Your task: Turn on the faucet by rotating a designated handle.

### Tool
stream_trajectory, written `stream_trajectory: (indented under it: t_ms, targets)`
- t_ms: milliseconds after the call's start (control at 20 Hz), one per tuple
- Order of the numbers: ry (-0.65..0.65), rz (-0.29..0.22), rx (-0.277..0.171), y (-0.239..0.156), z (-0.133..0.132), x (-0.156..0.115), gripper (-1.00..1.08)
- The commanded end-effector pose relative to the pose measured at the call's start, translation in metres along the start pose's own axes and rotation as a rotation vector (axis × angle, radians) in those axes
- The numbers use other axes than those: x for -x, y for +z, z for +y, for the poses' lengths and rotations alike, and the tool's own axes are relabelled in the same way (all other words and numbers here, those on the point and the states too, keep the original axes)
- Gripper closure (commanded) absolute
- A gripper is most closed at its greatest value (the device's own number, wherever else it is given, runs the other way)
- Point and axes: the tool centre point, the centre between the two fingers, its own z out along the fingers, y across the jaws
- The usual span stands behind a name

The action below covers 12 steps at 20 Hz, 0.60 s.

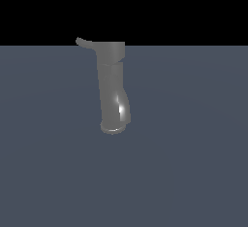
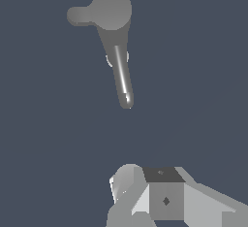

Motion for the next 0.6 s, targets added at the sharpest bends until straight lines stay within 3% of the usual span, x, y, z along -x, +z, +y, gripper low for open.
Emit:
stream_trajectory:
  t_ms: [0,550]
  targets:
    - [0.0,0.0,0.0,0.0,0.0,0.0,1.08]
    - [0.065,-0.014,-0.002,0.001,0.018,0.006,1.08]
